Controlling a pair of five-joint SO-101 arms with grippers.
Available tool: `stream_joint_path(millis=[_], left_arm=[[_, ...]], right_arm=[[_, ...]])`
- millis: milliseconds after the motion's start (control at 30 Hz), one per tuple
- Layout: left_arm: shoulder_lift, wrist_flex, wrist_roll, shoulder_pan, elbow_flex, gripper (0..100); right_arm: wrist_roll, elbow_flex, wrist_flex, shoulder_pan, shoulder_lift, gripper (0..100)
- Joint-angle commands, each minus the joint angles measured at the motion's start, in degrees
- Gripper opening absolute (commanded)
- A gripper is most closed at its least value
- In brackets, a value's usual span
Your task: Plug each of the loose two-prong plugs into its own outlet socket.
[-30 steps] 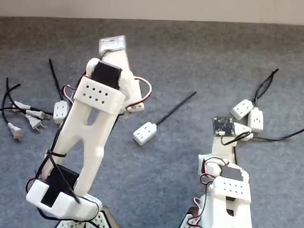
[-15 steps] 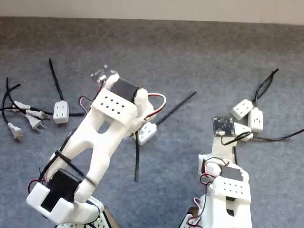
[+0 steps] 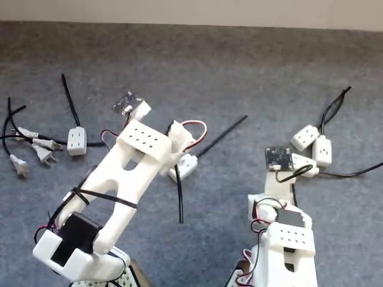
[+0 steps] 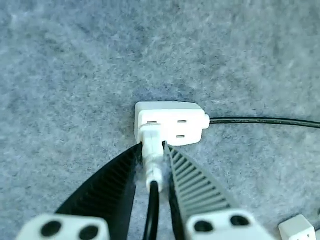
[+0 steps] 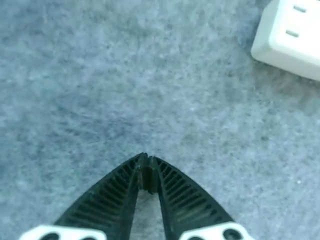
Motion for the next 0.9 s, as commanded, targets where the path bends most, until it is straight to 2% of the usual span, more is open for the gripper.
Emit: stream_joint_path(millis=[0,300,600,867], left_arm=[[-2.15,-0.7,0.44,-0.31,-0.13,1],[-2.15,-6.95,0.44,-0.31,4.7,1],[-2.15,-6.77,0.35,-0.31,4.88,1],[-2.07,-7.12,0.26,4.26,5.58,1]], right_arm=[[0.53,-0.13,-1.27,-0.75,-0.66,0.8],[0.53,-0.13,-1.27,-0.75,-0.66,0.8],[0.53,1.1,-1.36,-0.75,-0.66,0.8],[0.53,1.1,-1.36,-0.75,-0.66,0.8]])
